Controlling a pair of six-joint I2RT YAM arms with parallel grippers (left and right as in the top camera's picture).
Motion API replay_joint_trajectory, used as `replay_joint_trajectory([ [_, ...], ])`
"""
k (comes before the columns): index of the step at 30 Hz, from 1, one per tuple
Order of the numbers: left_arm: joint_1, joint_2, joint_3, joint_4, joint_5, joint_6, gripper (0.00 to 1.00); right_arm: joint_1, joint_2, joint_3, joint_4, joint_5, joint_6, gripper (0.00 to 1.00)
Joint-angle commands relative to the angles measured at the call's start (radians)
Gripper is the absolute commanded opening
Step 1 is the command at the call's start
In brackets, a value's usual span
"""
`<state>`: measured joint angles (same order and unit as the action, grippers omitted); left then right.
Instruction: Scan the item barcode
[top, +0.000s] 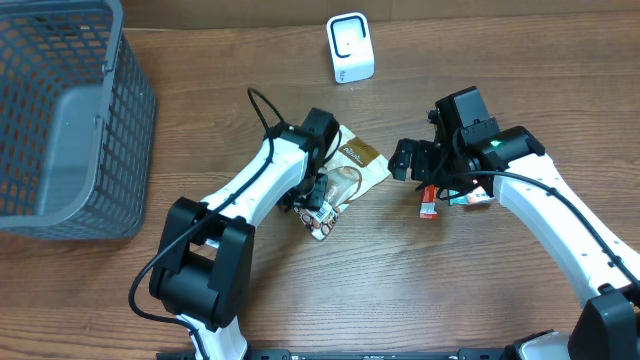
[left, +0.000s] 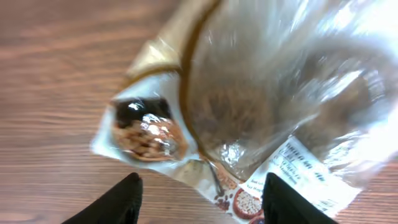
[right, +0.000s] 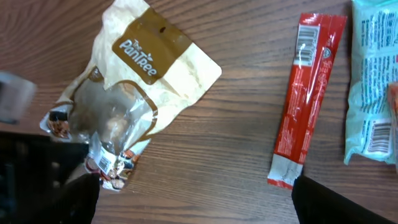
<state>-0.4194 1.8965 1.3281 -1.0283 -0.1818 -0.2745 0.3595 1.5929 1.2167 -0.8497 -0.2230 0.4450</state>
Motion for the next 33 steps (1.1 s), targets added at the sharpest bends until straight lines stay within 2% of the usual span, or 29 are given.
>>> replay_joint_trajectory([
  [1,-0.005,0.001,0.12,-0.037,-0.06,0.028,0.6,-0.006,-0.014,-0.005,-0.001,-0.008,-0.001,1.0],
  [3,-0.006,0.001,0.168,-0.048,-0.045,0.028,0.7,-0.006,-0.014,-0.005,-0.002,-0.008,0.0,1.0],
  [4,-0.007,0.001,0.184,-0.042,-0.021,0.028,0.7,-0.006,-0.014,-0.005,-0.002,-0.008,0.0,1.0],
  [5,-0.008,0.001,0.192,-0.026,0.012,0.027,0.66,-0.006,-0.014,-0.005,-0.001,-0.008,0.0,1.0],
  [8,-0.008,0.006,0.179,0.048,0.076,0.012,0.38,-0.006,-0.014,-0.005,0.008,-0.008,0.007,1.0],
  [9,-0.008,0.009,0.171,0.072,0.072,-0.006,0.33,-0.006,-0.014,-0.005,0.01,-0.008,0.008,1.0],
  [12,-0.007,0.033,0.143,0.142,0.055,-0.067,0.24,-0.006,-0.014,-0.005,0.008,-0.008,0.008,1.0],
  [14,-0.007,0.059,0.132,0.186,0.059,-0.083,0.22,-0.006,-0.014,-0.005,0.005,-0.008,0.008,1.0],
  [18,-0.008,0.109,0.132,0.229,0.151,-0.081,0.22,-0.006,-0.014,-0.005,0.004,-0.008,0.007,1.0],
  [21,-0.008,0.146,0.132,0.214,0.245,-0.063,0.22,-0.006,-0.014,-0.005,0.004,-0.007,0.007,1.0],
  [24,-0.012,0.179,0.132,0.185,0.269,-0.06,0.21,-0.006,-0.014,-0.005,0.004,-0.007,0.007,1.0],
  [26,-0.014,0.191,0.132,0.159,0.301,-0.002,0.2,-0.006,-0.014,-0.005,0.003,-0.007,0.007,1.0],
  [30,-0.014,0.179,0.144,0.1,0.4,0.175,0.29,-0.006,-0.014,-0.005,0.002,-0.008,0.007,1.0],
  [33,-0.012,0.171,0.182,0.039,0.419,0.293,0.33,-0.006,-0.014,-0.005,0.002,-0.008,0.007,1.0],
])
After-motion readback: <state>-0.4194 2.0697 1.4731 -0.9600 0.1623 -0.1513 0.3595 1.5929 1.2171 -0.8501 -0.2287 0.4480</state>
